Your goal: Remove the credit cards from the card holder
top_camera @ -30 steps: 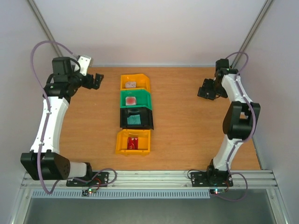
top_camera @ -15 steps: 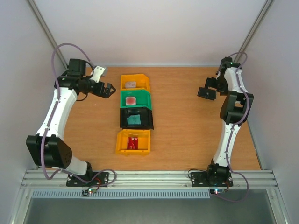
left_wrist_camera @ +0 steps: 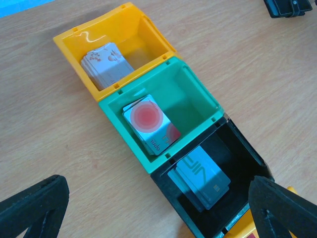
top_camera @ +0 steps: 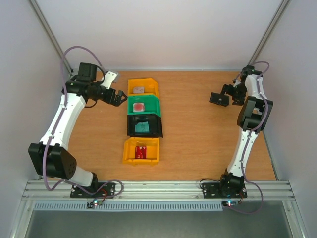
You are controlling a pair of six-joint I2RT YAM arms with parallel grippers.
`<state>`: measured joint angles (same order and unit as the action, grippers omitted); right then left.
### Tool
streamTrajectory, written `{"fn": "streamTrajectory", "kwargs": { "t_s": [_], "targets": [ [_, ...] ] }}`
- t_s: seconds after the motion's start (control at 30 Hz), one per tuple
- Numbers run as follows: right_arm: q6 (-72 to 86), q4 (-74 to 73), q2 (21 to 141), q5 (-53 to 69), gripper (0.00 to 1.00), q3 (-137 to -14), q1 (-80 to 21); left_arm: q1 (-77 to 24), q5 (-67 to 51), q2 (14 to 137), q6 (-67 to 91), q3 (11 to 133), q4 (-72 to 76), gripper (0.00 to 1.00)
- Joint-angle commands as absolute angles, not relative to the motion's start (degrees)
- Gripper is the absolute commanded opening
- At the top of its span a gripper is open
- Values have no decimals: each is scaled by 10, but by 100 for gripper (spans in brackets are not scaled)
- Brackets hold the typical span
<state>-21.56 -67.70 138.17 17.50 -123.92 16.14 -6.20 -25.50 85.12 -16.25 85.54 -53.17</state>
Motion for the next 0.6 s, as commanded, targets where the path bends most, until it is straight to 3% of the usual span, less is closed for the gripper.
{"fn": "streamTrajectory", "kwargs": {
  "t_s": [0.0, 0.3, 0.57],
  "targets": [
    [-226, -677, 1396, 218, 94, -1247, 172, -75, -255, 855, -167, 866, -536, 99],
    [-177, -651, 1433, 329, 62, -1249, 202, -88, -252, 852, -169, 873, -544, 99],
    [-177, -651, 1449, 344, 33, -1245, 203, -92, -258, 863, -172, 875, -544, 99]
  ]
}}
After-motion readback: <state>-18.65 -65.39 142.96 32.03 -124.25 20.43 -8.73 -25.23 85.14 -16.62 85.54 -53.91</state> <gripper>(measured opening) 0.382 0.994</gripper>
